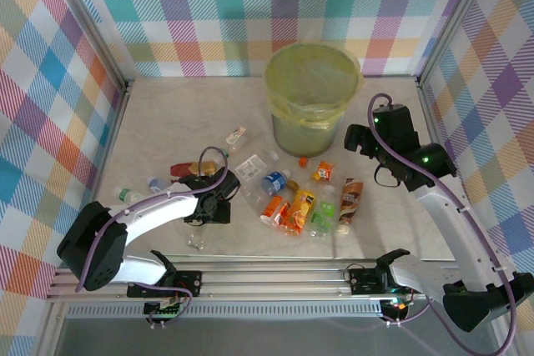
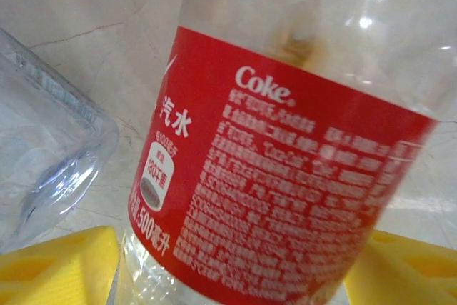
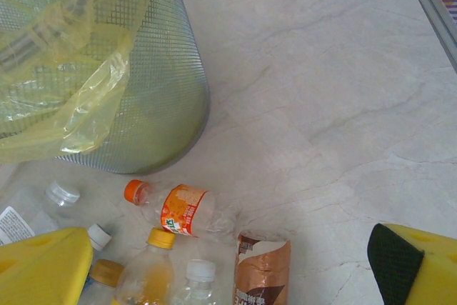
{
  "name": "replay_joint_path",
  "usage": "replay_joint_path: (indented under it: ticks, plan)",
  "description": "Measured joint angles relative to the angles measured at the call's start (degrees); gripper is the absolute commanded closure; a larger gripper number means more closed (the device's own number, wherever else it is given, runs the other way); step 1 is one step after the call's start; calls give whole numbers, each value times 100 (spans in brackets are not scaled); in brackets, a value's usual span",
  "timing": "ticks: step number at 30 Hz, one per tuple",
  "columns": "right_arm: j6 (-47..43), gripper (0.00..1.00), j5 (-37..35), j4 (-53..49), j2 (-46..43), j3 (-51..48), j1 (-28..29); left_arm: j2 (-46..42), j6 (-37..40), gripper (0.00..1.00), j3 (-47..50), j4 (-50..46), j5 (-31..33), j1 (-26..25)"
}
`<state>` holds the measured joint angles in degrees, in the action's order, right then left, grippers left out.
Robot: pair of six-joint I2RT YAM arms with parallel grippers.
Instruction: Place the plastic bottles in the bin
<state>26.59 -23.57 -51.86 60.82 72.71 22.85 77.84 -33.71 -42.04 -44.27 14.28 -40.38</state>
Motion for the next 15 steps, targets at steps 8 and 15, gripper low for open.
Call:
replay_joint_path:
  ticks: [8, 15]
  plan:
    - [0, 0, 0, 2, 0, -83, 0, 63, -57, 35, 26, 118, 81, 0]
    - [2, 0, 0, 2, 0, -109, 0, -129, -79, 44, 24, 114, 55, -2]
